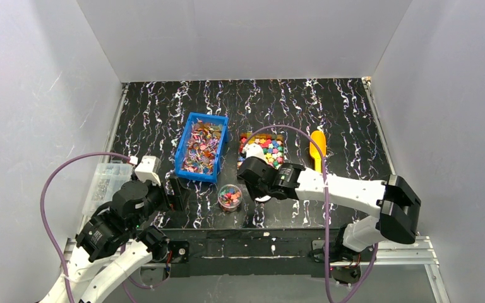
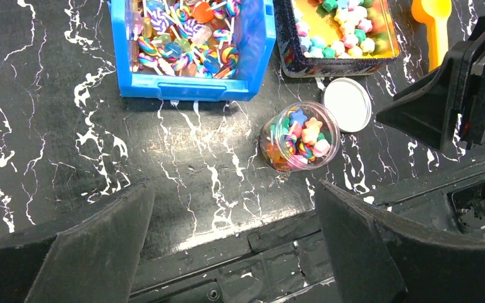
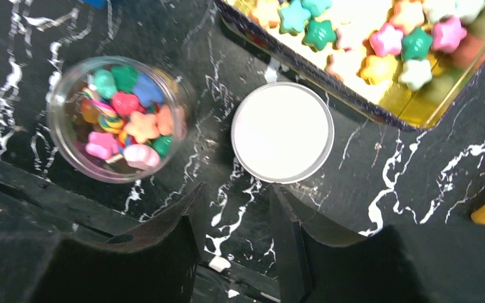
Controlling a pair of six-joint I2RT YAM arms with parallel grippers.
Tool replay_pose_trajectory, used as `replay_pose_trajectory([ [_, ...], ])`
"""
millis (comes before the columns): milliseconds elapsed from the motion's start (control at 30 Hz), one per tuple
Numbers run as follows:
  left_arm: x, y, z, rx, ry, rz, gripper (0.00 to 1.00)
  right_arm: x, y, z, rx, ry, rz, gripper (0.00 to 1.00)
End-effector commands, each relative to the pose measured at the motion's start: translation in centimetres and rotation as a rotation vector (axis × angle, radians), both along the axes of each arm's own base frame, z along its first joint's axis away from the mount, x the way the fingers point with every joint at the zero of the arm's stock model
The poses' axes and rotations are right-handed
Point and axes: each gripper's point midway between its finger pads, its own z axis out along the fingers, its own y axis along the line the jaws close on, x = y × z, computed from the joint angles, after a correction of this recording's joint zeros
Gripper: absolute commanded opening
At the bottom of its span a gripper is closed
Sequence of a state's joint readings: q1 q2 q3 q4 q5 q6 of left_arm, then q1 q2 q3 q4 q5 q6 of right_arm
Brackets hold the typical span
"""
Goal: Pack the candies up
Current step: Pick up the bottle lid at the center of the board.
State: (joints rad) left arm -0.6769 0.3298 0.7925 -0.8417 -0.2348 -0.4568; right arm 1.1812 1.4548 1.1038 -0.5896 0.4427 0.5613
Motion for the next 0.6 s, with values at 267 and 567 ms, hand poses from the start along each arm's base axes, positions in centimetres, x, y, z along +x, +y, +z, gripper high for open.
replay_pose_trajectory([
  [267,0.2,-0.2,-0.5,0.025,0.023,-0.008,0.98,-0.4,-1.0,-2.9,-0.011,0.013,-0.041,0.49],
  [567,0.1,-0.1,-0.4,0.021,0.016,-0.006,0.98,-0.4,1.1,-5.6,-0.017,0.058,-0.009,0.45],
])
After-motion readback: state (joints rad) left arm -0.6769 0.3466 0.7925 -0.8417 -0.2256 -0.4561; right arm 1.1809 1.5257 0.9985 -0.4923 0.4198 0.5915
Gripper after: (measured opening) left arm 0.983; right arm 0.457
